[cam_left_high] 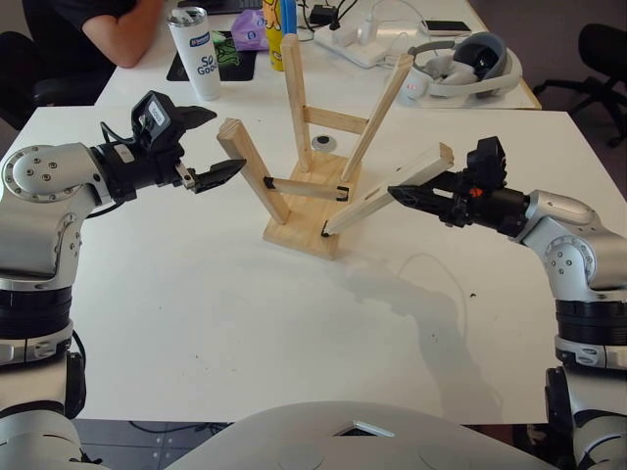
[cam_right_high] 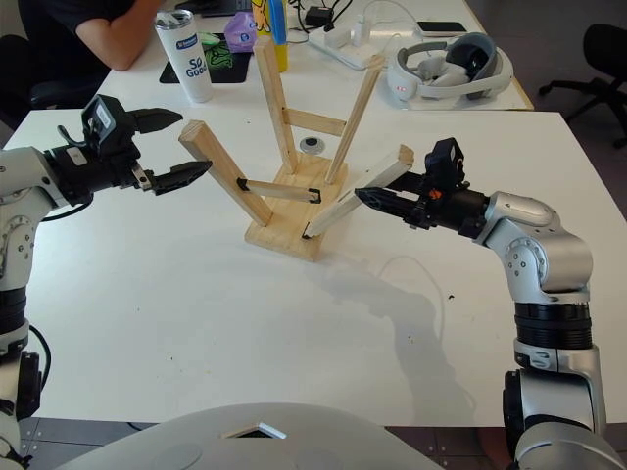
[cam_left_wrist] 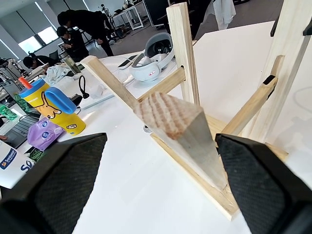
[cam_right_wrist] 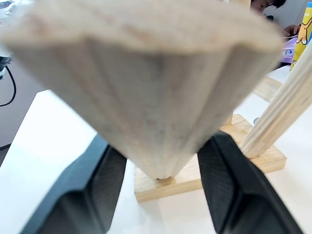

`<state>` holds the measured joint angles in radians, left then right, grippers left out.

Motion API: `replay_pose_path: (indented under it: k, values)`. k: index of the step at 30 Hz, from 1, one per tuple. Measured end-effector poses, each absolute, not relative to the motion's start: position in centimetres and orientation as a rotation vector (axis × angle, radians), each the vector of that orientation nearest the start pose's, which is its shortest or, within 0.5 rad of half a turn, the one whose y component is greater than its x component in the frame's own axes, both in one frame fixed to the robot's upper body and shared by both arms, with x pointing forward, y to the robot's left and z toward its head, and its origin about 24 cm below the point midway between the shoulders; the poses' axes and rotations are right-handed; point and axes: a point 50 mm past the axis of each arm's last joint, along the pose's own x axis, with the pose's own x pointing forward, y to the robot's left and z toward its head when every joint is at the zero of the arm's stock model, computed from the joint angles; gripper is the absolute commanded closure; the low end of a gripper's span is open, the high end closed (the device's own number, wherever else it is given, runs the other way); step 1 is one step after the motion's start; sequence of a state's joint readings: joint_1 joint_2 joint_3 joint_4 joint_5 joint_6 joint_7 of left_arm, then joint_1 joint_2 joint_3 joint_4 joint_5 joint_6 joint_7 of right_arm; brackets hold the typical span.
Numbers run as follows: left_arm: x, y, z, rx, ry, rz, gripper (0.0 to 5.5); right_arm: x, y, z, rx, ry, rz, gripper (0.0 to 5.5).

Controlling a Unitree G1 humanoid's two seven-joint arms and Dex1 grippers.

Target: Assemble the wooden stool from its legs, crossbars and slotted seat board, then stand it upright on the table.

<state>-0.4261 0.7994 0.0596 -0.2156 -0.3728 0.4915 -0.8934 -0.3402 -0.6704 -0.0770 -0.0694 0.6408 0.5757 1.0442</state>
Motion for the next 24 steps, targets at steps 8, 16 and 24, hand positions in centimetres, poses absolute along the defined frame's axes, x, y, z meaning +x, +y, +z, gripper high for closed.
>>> replay_pose_path:
  k: [8,16,24]
  values:
    - [27.8,21.1,19.9,0.469,0.046,-0.854,1.36,27.9,-20.1,16.0,-0.082,0.172,1.118,3.39]
    - [27.4,21.4,19.5,0.454,0.049,-0.829,1.36,27.5,-17.8,17.8,-0.243,0.225,1.133,3.39]
    - [27.1,21.3,19.1,0.432,0.048,-0.816,1.36,28.1,-17.3,17.8,-0.269,0.274,1.124,3.39]
